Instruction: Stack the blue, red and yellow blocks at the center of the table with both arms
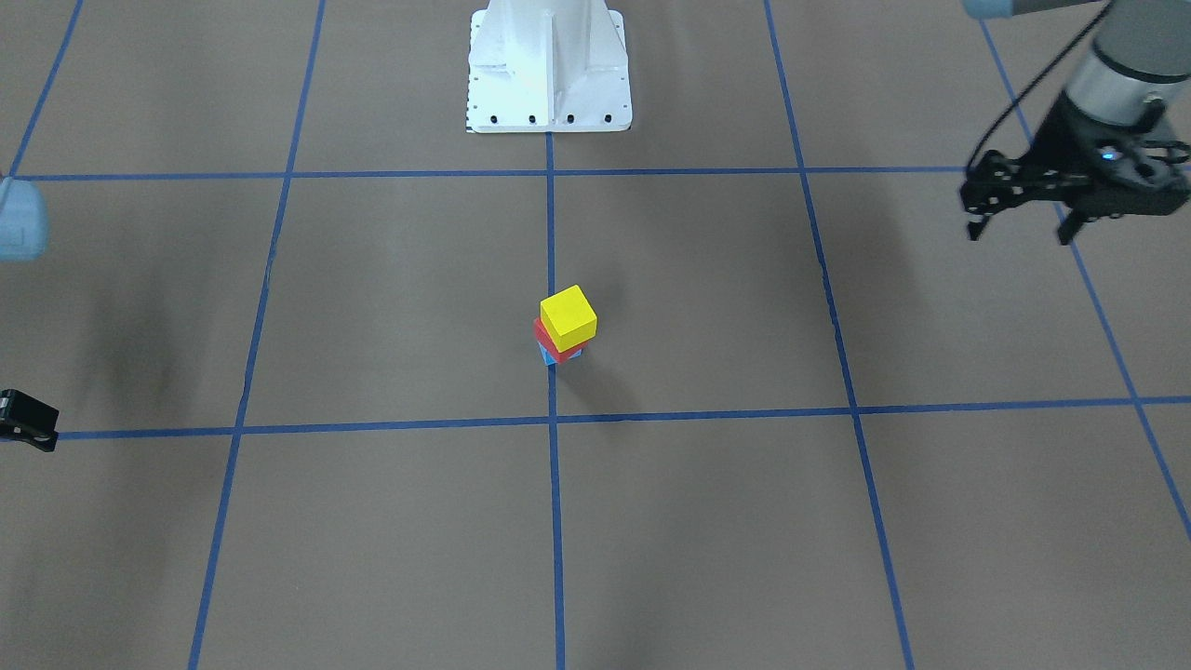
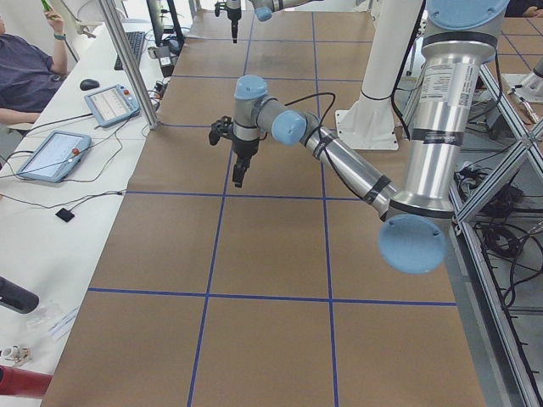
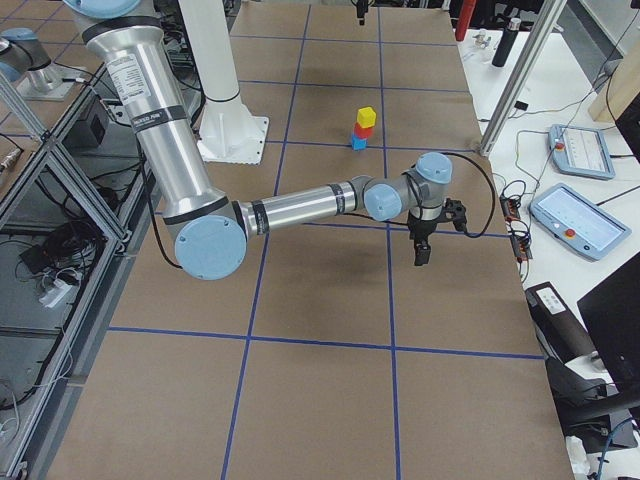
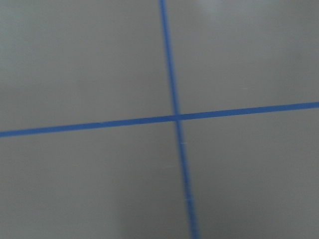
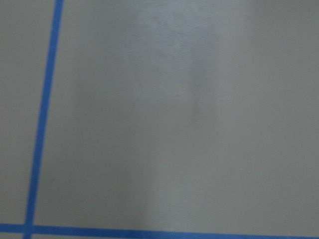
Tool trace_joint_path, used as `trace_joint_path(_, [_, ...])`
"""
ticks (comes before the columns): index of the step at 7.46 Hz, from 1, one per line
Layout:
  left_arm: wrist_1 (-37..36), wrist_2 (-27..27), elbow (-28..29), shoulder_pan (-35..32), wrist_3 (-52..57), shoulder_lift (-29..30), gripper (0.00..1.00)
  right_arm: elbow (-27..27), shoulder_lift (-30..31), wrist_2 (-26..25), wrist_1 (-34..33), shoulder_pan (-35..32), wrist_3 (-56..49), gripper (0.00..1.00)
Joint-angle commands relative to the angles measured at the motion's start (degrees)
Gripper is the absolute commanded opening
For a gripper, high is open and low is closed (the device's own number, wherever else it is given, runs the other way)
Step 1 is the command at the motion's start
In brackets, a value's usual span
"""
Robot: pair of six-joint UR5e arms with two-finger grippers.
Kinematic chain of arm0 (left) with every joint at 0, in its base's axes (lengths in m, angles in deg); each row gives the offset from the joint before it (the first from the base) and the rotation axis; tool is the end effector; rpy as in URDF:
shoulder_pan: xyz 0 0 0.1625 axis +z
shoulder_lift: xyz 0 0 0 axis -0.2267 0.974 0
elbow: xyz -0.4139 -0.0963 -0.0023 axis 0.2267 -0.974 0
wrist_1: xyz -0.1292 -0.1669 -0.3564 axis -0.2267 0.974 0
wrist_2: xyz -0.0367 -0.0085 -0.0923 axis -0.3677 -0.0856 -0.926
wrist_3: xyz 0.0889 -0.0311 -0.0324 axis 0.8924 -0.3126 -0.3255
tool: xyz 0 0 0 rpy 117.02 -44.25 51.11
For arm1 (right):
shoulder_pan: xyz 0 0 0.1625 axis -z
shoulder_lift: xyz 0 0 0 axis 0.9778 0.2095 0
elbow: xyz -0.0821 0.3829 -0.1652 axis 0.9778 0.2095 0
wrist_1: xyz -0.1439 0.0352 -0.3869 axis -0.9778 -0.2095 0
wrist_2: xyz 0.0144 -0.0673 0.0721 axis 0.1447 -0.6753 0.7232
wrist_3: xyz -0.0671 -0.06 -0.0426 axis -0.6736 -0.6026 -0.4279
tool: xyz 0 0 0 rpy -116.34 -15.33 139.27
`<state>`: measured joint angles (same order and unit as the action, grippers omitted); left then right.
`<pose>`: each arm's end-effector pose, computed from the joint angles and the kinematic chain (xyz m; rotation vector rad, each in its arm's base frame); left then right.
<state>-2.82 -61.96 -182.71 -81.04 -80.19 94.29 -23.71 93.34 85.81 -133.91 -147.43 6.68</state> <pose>0.1090 -0.4848 0.4123 0.2191 0.6672 0.1449 -0.1551 -0.6371 0.5264 0.1195 -0.6918 -0.0171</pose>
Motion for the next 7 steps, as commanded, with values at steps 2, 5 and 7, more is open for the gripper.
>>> trace_joint_path(2, [5.0,-12.8,24.6,-22.4,41.7,-2.9,1.0,1.3,5.3,9.9,2.5,-10.0,-12.2,1.0])
trace_joint_path(5, [18.8,-12.3,37.5,-23.7,45.5,-2.9,1.0,0.2,7.1,11.8,-5.7,-16.5,-17.9,1.0])
trace_joint_path(7, [20.1,-11.6,32.2,-23.4,23.9,-2.8,1.0,0.2,8.6,11.8,-6.5,-18.6,-20.6,1.0])
